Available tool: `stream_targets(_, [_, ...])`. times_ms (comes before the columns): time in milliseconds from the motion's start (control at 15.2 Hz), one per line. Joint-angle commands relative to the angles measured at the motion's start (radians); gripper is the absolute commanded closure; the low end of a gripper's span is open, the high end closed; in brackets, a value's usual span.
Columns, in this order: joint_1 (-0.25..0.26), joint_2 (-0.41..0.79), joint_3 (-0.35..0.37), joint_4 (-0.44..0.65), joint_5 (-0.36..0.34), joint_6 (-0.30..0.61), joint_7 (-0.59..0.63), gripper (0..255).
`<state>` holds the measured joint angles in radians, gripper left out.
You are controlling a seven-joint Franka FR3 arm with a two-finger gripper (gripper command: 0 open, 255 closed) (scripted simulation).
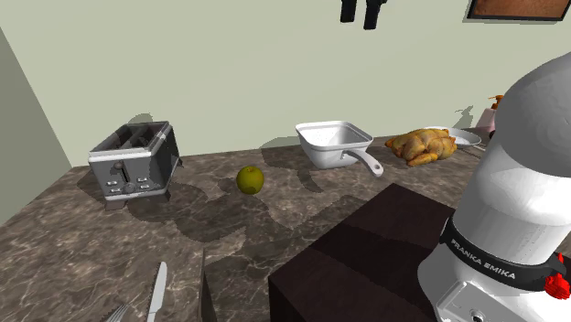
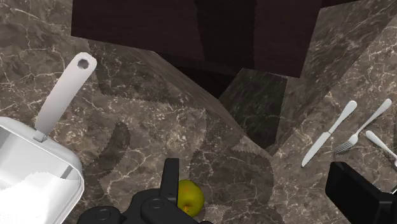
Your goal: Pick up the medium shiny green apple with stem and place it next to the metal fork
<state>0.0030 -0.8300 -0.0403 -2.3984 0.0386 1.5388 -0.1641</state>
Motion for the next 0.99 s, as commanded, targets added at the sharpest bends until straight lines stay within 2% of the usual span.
stream_targets(0, [0.0, 0.0, 0.0, 0.0, 0.0, 0.0, 0.0, 0])
stream_targets(462, [0.005, 0.141, 0.036, -0.105, 0.021, 0.276, 0.043, 0])
stream_targets(924, [0.009, 0.358, 0.069, -0.134, 0.034, 0.551, 0.084, 0])
